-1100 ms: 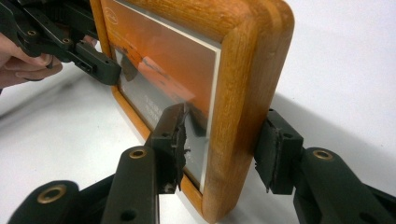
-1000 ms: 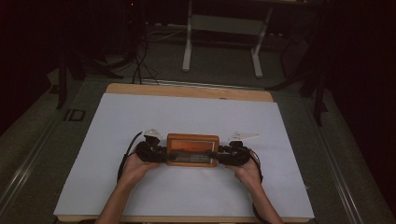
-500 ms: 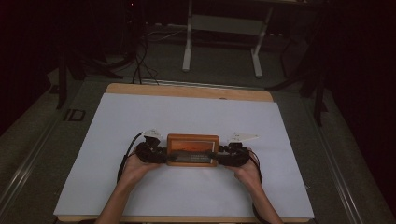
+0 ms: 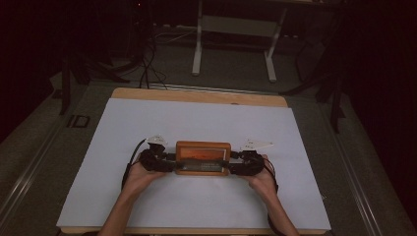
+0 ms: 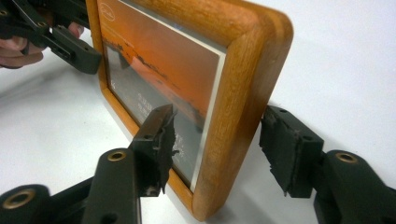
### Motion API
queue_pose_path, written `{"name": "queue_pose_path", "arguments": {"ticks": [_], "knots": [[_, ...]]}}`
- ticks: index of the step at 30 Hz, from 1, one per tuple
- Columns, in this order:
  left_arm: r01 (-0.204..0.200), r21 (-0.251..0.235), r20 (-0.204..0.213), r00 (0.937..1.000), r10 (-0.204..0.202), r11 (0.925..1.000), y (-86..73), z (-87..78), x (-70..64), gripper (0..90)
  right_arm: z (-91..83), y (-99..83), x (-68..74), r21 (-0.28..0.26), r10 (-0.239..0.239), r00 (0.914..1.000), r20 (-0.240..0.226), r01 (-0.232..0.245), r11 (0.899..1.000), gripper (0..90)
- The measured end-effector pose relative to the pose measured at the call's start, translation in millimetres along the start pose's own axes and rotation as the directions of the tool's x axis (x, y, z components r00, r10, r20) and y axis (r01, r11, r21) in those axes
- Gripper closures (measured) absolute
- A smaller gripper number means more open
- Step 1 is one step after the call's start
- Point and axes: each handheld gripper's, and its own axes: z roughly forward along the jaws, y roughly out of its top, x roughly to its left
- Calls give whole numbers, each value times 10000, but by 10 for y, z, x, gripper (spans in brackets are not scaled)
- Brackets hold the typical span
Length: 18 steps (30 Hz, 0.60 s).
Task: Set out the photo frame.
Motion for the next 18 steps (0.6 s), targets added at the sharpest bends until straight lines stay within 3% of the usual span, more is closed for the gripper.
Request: {"name": "queue_pose_path", "arguments": {"ticks": [18], "knots": [[-162,-819,71,9998,169,9965,-51,-293,81,449,-260,-4,-109,-324,-131,9998,133,136,9994,416]]}}
